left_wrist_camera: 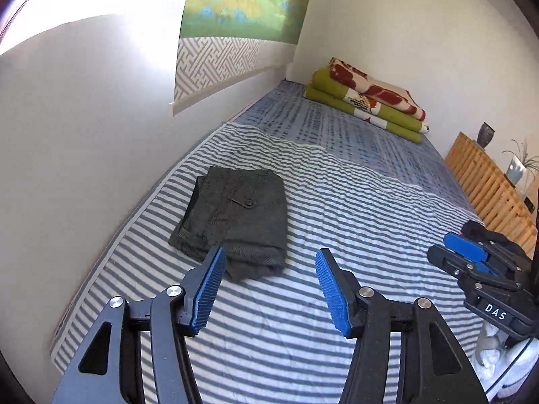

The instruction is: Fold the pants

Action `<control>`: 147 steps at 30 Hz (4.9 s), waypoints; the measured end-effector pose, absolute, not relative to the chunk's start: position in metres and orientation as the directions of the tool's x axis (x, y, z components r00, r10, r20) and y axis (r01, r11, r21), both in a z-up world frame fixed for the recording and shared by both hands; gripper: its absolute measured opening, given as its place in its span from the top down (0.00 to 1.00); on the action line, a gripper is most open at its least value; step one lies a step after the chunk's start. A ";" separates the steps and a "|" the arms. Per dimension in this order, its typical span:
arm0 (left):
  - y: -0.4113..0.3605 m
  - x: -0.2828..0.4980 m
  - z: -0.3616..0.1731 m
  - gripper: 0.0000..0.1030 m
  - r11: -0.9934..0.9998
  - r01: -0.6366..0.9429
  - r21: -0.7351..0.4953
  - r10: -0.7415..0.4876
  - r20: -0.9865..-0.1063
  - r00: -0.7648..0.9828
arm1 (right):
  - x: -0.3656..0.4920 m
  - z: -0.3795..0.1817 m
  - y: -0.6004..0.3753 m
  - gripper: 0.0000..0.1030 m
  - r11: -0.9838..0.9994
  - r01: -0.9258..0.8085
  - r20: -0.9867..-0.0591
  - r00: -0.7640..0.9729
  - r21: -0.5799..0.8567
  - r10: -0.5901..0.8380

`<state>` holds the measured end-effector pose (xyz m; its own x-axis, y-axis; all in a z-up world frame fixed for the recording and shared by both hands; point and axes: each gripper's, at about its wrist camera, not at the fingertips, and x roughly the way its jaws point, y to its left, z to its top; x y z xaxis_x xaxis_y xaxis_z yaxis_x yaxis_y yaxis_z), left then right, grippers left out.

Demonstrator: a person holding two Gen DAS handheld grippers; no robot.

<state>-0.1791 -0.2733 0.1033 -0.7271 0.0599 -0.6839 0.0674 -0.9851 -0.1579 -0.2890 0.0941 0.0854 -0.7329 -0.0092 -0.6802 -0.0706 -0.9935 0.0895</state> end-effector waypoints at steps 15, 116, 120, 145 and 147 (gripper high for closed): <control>-0.128 0.067 0.195 0.34 -0.997 -0.028 -0.068 0.063 -0.592 -0.803 | -0.032 0.145 0.078 0.47 -0.997 -0.051 -0.606 -0.796 0.065 0.001; -0.092 0.102 0.032 0.18 -0.997 0.034 -0.068 0.023 -0.695 -0.719 | 0.098 0.021 0.096 0.32 -0.956 -0.289 -0.653 -0.735 0.058 0.182; -0.092 0.102 0.032 0.18 -0.997 0.032 -0.067 0.023 -0.694 -0.719 | 0.097 0.020 0.097 0.32 -0.954 -0.293 -0.655 -0.733 0.058 0.185; -0.081 0.097 0.025 0.18 -0.998 -0.007 -0.055 0.043 -0.699 -0.714 | 0.099 0.012 0.104 0.32 -0.948 -0.312 -0.665 -0.722 0.068 0.190; -0.078 0.094 0.025 0.18 -0.998 -0.021 -0.053 0.053 -0.700 -0.713 | 0.099 0.012 0.104 0.32 -0.946 -0.318 -0.666 -0.721 0.069 0.194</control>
